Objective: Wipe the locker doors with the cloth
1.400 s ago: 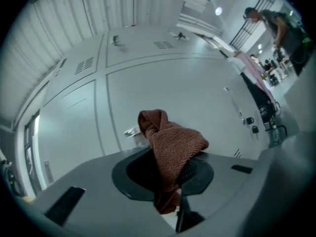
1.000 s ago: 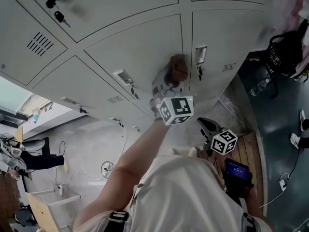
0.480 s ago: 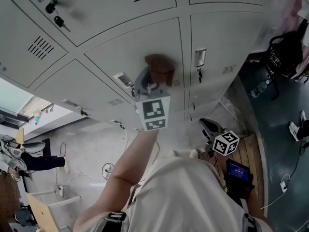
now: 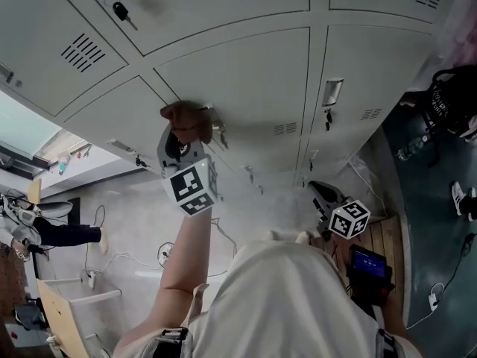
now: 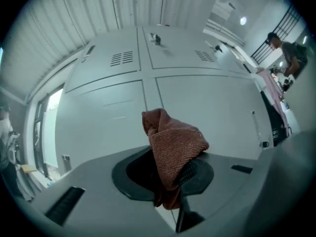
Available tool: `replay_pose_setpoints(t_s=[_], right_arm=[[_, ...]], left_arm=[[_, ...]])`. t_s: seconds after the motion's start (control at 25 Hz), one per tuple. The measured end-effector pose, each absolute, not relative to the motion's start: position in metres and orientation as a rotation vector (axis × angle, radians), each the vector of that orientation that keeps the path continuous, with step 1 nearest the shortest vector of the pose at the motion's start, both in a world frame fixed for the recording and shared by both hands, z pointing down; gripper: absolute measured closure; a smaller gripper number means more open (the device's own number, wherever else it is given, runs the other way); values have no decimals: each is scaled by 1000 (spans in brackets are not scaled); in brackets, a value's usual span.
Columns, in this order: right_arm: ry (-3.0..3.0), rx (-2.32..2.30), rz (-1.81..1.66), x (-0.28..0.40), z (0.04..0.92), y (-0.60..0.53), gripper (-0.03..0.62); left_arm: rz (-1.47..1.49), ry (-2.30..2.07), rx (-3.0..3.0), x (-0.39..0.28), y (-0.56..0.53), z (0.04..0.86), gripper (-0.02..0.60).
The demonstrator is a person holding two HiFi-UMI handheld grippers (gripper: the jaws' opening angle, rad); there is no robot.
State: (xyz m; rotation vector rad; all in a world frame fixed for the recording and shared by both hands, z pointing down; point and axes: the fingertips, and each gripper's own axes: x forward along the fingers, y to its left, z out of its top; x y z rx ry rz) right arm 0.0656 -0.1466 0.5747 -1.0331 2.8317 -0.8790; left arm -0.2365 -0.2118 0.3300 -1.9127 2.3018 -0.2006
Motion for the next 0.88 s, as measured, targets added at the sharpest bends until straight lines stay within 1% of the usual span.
replay_pose_setpoints(t_s=[0.12, 0.28, 0.44, 0.68, 0.88], right_arm=[[2842, -1026, -886, 63, 577, -145, 574], [2836, -1034, -888, 65, 577, -146, 574], [2822, -1058, -893, 72, 579, -145, 574], [2787, -1096, -888, 85, 578, -144, 574], [2754, -1140, -904, 102, 582, -140, 574]], left_arm=[[-188, 2335, -1887, -246, -213, 324, 503], [-161, 2244, -1916, -208, -224, 313, 505], [-125, 2048, -2037, -140, -242, 296, 503], [-137, 1798, -2200, -32, -270, 294, 503], [-172, 1656, -2307, 25, -284, 291, 503]])
